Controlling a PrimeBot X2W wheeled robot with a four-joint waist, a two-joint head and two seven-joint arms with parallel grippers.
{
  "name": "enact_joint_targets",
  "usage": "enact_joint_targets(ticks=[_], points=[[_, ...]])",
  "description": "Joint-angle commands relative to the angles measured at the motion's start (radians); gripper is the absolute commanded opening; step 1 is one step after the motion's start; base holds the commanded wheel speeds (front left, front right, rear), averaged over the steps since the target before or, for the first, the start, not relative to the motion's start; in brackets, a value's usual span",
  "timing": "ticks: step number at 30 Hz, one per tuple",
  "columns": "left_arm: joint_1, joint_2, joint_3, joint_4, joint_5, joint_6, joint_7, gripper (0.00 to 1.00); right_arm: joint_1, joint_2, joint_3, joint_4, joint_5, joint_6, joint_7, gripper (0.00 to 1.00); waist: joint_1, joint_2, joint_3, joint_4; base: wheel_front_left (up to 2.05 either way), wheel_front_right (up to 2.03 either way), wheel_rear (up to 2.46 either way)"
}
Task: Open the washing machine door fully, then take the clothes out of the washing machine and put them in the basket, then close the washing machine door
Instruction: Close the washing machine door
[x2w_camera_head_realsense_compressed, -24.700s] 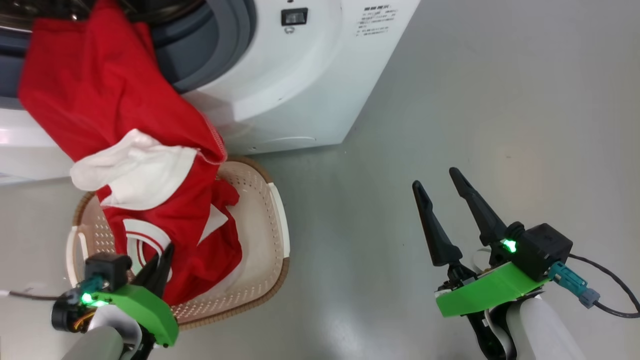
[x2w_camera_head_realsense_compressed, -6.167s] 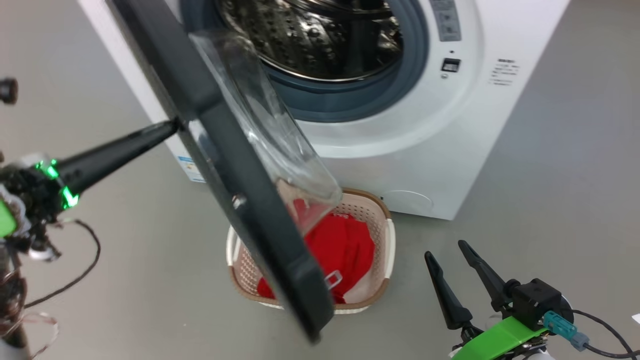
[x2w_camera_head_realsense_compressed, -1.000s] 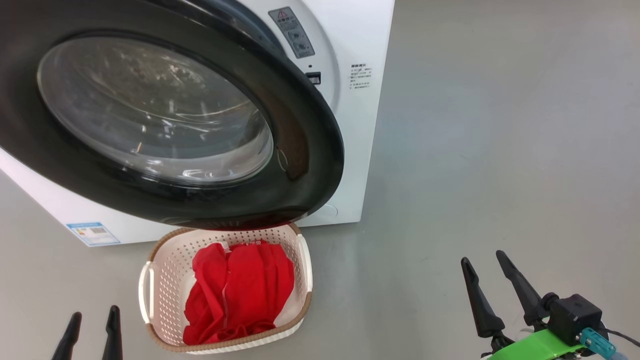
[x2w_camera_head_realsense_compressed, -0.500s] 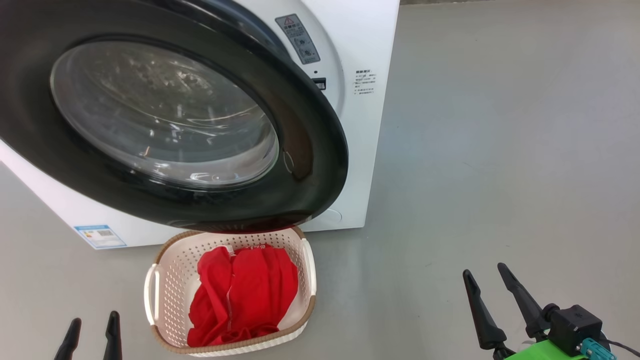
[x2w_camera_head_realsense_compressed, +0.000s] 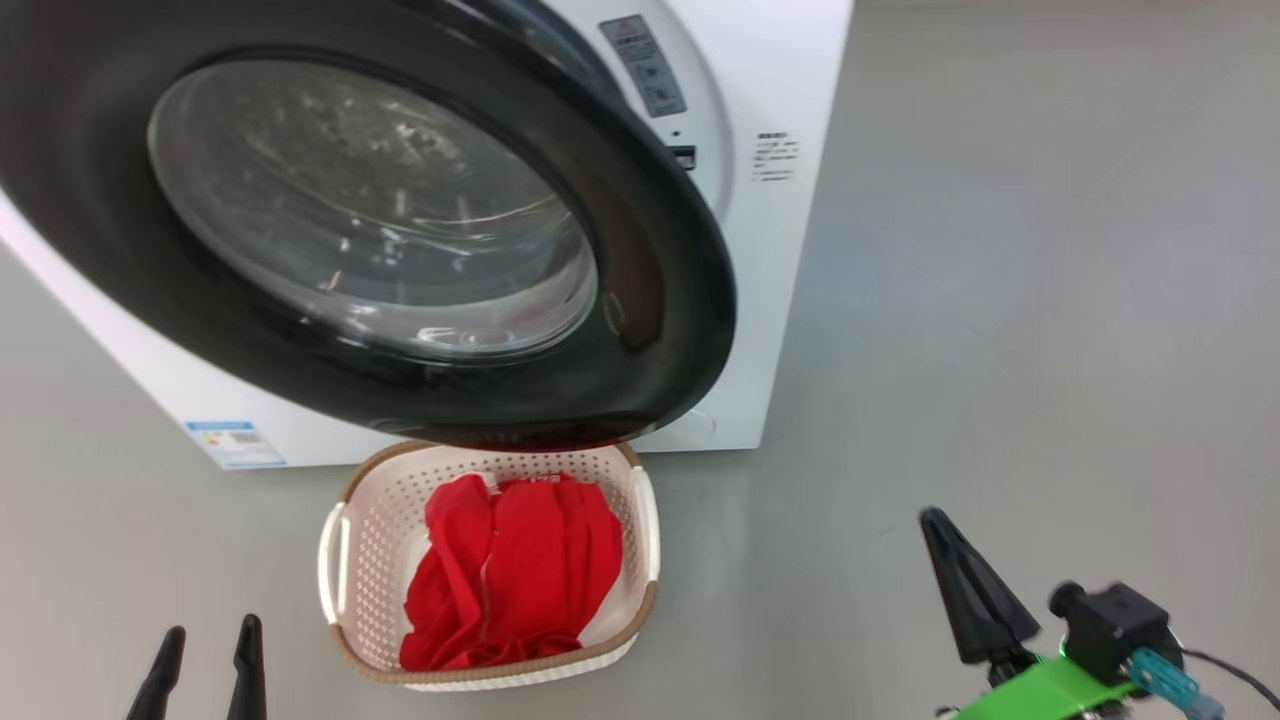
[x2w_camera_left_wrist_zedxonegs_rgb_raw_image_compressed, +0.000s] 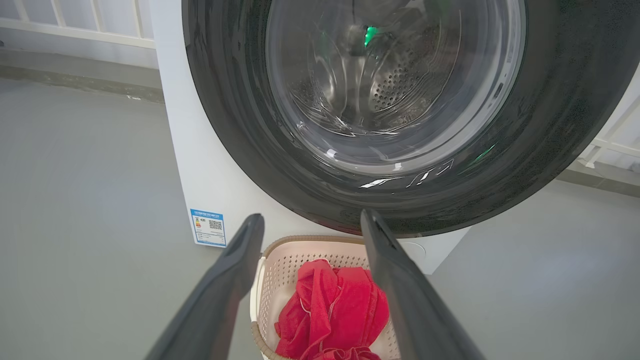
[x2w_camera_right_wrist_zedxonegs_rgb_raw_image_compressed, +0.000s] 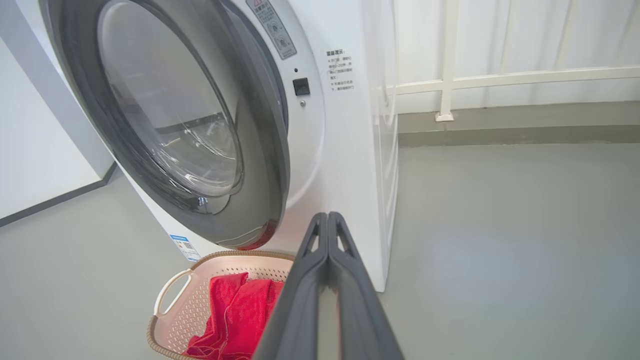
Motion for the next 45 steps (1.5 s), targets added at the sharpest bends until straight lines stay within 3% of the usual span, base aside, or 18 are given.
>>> enact_joint_targets(ticks=[1, 19, 31, 45], points=[[-0.041, 0.016, 0.032, -0.026, 0.007, -0.003, -0.009, 1.00, -0.042, -0.010, 0.033, -0.019, 0.021, 0.002, -0.005, 0.00, 0.0000, -0.0001, 0.007, 0.018, 0.00, 0.00, 0.00], [-0.116, 0.002, -0.010, -0.036, -0.017, -0.003, -0.009, 1.00, -0.288, 0.005, 0.126, 0.079, 0.017, 0.002, -0.005, 0.00, 0.0000, -0.0001, 0.102, 0.143, 0.00, 0.00, 0.00], [-0.188, 0.026, -0.035, -0.043, -0.052, -0.003, -0.009, 1.00, -0.448, 0.026, 0.101, 0.132, -0.003, 0.002, -0.005, 0.00, 0.0000, -0.0001, 0.204, 0.191, 0.00, 0.00, 0.00], [-0.246, 0.044, -0.070, -0.051, -0.069, -0.003, -0.009, 1.00, -0.554, 0.044, 0.047, 0.128, -0.019, 0.002, -0.005, 0.00, 0.0000, -0.0001, 0.287, 0.201, 0.00, 0.00, 0.00]])
